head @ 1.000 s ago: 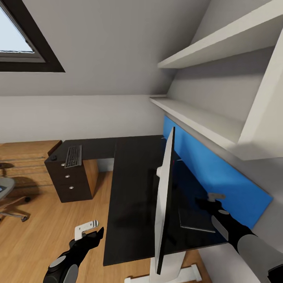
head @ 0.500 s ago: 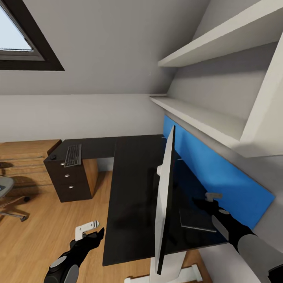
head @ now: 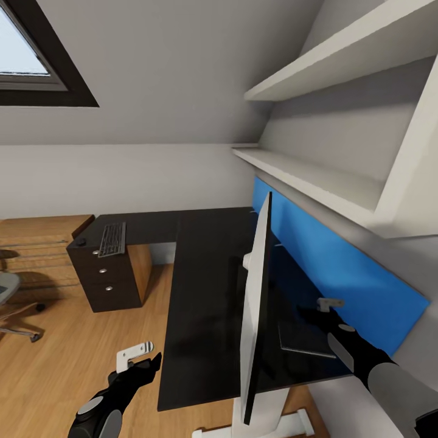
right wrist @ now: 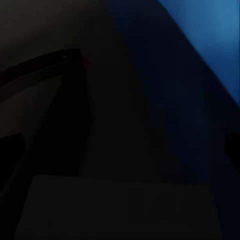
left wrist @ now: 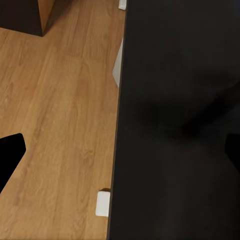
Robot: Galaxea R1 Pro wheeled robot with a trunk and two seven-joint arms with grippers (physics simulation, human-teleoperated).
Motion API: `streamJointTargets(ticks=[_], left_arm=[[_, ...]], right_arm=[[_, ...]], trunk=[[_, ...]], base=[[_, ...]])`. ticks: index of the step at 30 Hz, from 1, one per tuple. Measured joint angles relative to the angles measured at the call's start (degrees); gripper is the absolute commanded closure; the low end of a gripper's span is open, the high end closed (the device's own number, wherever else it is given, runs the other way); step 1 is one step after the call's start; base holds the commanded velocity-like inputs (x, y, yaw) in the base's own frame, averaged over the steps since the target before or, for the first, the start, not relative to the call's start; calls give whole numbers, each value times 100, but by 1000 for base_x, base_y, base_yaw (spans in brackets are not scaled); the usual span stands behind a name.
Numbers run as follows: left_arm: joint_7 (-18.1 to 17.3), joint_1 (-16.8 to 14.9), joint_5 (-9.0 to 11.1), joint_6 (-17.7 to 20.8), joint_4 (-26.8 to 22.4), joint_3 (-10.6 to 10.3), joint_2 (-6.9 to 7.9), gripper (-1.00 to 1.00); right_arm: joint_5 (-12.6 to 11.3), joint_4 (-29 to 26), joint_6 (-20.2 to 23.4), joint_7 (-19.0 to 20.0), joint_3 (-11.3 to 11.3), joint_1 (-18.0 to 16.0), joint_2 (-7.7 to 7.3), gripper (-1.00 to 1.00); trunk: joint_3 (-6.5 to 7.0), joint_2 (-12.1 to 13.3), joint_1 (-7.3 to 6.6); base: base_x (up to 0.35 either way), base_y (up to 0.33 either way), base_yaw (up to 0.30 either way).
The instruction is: In the bedroom, organize the workspace by keeping the computer under the desk, ensuring the monitor is on the desk, placing the keyboard on the desk next to the monitor, placing the mouse on the desk next to the keyboard, moving the folder from the swivel chair onto the desk next to the mouse, stacking the notebook on top of the folder with the pen on top of the notebook, and positioning the swivel chair next to the desk.
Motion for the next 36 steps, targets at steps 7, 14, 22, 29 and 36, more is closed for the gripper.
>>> streamJointTargets(ticks=[7,14,22,29,36], left_arm=[[6,0,0,-9,6,0,0,-100],[7,0,-3,-14,18,0,0,-100],[7,0,-3,-15,19,0,-5,-100],[9,0,-8,-15,19,0,-1,-100],[2,0,-2,-3,28,0,0,-100]], right_arm=[[0,0,0,0,0,0,0,-100],[0,0,0,-8,-1,0,0,-100],[0,0,0,-12,-2,0,0,-100],[3,0,0,-23,-2,0,0,-100],[8,0,4,-26,-4,0,0,-100]], trunk=[[-126,-281,154],[-252,-562,308],[-396,-884,484],[-468,-1046,572],[-468,-1046,572]], base=[[0,0,0],[0,0,0],[0,0,0],[0,0,0],[0,0,0]])
